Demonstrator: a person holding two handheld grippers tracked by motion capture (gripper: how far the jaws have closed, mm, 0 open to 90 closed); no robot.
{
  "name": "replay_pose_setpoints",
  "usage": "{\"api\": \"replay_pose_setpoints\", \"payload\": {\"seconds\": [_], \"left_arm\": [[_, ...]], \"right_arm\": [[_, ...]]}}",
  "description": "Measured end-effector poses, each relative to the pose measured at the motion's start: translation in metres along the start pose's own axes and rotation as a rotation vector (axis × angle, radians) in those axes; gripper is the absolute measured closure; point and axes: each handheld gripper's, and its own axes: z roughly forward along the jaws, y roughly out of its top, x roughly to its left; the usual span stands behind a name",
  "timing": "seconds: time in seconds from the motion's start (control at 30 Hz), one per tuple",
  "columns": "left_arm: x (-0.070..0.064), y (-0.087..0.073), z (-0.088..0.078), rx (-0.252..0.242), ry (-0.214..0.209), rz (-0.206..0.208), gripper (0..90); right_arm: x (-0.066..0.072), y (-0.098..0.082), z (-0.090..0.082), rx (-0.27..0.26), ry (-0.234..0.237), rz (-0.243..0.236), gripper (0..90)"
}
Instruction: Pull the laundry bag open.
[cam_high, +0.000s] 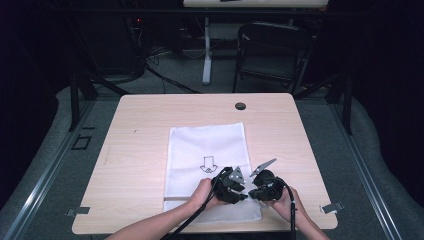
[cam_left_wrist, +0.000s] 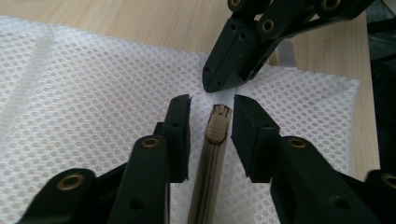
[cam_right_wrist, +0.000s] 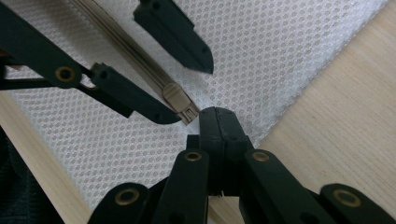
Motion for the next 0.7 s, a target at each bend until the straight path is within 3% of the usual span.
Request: {"api": "replay_pose_setpoints", "payload": {"seconds": [0.03,0.07,0.2,0.33,0.7], "left_arm": [[0.0002,-0.0007,0.0015,-0.018,-0.014,-0.006,70.4],[-0.0004,0.0,0.001,-0.003,-0.004,-0.001,73.5],[-0.0011,-0.0008,0.0023,-0.01,-0.025,0.003,80.4],[-0.0028,-0.0005,0.0019,0.001,-0.009,0.027,81.9],[-0.0031,-0.0022,0.0012,-0.008,-0.022,0.022,82.2]], "right_arm": [[-0.0001,0.0,-0.0001,0.002,0.0,0.001,90.0],[0.0007,-0.0009,0.0011,-0.019,0.005,0.023,90.0],[0.0005,-0.001,0.0014,-0.021,0.011,0.032,90.0],[0.0012,-0.0008,0.0014,-0.017,-0.004,0.029,90.0],[0.0016,-0.0004,0.0006,-0.004,-0.008,0.018,90.0]]}}
